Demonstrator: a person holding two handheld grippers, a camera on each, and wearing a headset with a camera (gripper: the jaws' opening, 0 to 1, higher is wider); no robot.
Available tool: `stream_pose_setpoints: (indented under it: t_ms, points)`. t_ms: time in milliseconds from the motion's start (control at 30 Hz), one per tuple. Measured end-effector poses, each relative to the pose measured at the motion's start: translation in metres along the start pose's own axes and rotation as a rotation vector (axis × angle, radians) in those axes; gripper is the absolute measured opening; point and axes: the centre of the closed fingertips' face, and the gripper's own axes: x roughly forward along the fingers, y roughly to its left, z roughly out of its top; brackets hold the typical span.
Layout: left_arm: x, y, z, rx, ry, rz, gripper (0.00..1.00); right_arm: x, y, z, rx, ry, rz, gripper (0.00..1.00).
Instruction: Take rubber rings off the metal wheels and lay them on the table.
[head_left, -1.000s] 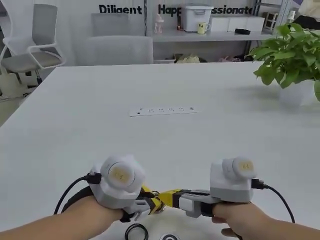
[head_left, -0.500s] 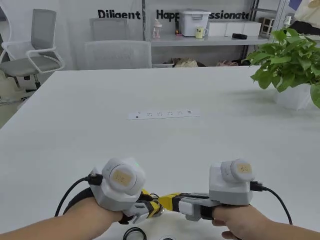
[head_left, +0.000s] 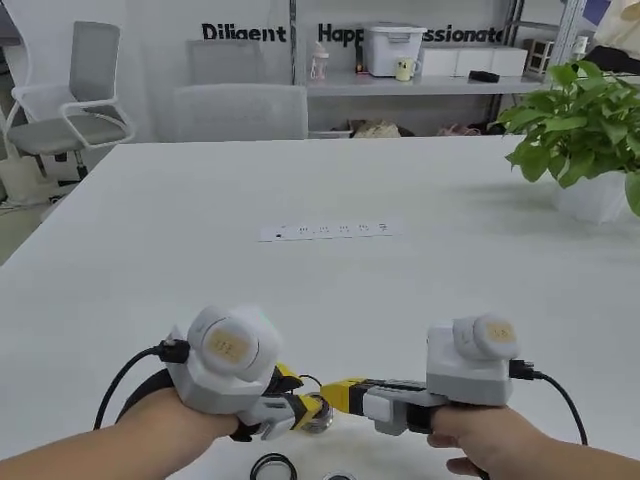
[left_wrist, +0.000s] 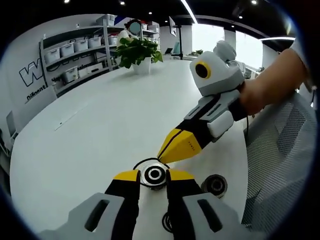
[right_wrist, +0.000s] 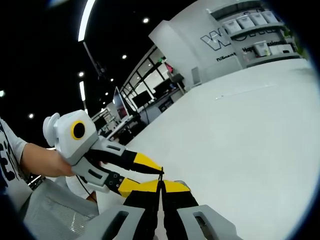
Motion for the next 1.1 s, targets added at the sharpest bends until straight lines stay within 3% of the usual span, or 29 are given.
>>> stream_pose_setpoints:
  t_ms: [67, 200, 367, 867, 1100]
  points:
    - [-0.003, -0.001, 0.002, -0.002, -0.008, 0.002, 0.17, 0.000, 0.002, 0.000, -0.001, 0.000, 0.004, 0.00]
    - [-0.007, -0.004, 0.003, -0.006, -0.022, -0.002, 0.29, 0.001, 0.005, 0.001, -0.002, -0.006, 0.018, 0.00]
    - [-0.015, -0.006, -0.001, 0.011, -0.020, -0.006, 0.30, 0.001, 0.011, 0.001, -0.003, -0.005, 0.039, 0.00]
    - [-0.040, -0.003, -0.008, -0.022, -0.049, 0.009, 0.36, 0.003, 0.020, 0.000, 0.005, 0.000, 0.083, 0.00]
    - [-0.054, -0.007, -0.010, -0.054, -0.070, 0.004, 0.40, 0.005, 0.027, -0.003, 0.005, 0.013, 0.105, 0.00]
